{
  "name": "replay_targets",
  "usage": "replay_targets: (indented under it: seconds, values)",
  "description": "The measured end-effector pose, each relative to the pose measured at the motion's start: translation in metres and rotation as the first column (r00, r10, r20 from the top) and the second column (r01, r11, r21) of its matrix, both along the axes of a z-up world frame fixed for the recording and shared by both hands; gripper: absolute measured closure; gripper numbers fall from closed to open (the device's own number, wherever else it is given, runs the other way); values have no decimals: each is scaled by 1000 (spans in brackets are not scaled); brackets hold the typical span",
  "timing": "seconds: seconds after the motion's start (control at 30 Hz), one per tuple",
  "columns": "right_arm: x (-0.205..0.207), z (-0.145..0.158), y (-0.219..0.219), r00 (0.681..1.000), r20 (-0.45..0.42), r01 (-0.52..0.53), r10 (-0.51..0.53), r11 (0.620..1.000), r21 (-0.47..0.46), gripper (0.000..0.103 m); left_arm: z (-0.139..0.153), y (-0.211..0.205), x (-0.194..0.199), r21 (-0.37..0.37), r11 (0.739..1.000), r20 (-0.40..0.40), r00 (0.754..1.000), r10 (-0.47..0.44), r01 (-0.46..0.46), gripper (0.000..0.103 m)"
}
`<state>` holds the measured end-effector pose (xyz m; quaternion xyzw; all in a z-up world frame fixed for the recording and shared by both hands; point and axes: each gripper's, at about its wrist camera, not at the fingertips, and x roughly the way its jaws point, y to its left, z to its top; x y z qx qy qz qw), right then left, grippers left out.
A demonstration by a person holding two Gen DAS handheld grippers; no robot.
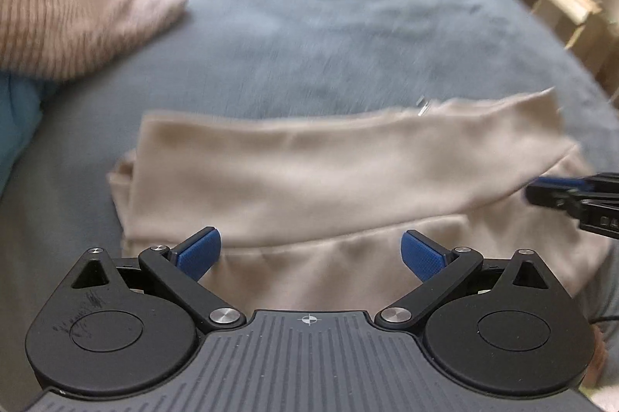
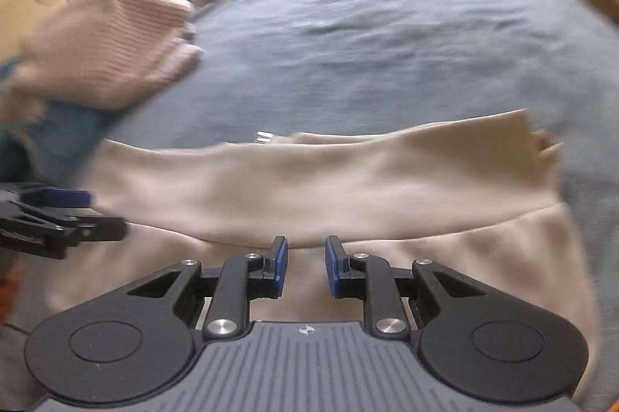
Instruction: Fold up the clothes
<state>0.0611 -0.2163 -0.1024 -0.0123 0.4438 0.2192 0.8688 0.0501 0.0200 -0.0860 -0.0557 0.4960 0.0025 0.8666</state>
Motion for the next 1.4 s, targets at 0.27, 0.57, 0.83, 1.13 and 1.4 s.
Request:
replay_targets:
  seconds: [0.27, 0.57, 0.83, 1.13, 1.4]
  values:
    - [0, 14, -24, 999, 45, 6, -6, 1000, 5, 62, -9, -14, 3, 68, 991, -52, 991, 123, -119, 0]
    - [8, 28, -57, 987, 57, 149, -148, 989, -16, 35, -11, -24, 7, 130, 981, -62, 986, 152, -143, 0]
    - [8, 8, -42, 992, -6, 127, -127, 991, -49, 21, -12, -27, 7, 141, 978, -59, 985, 162, -152, 0]
    - [4, 7, -25, 994, -16, 109, -110, 991, -77, 19, -13, -26, 8, 133, 977, -61, 983, 175, -166, 0]
    - [5, -17, 3, 999, -7, 30, -32, 987, -158, 5, -13, -21, 5, 98, 983, -41, 986, 163, -158, 0]
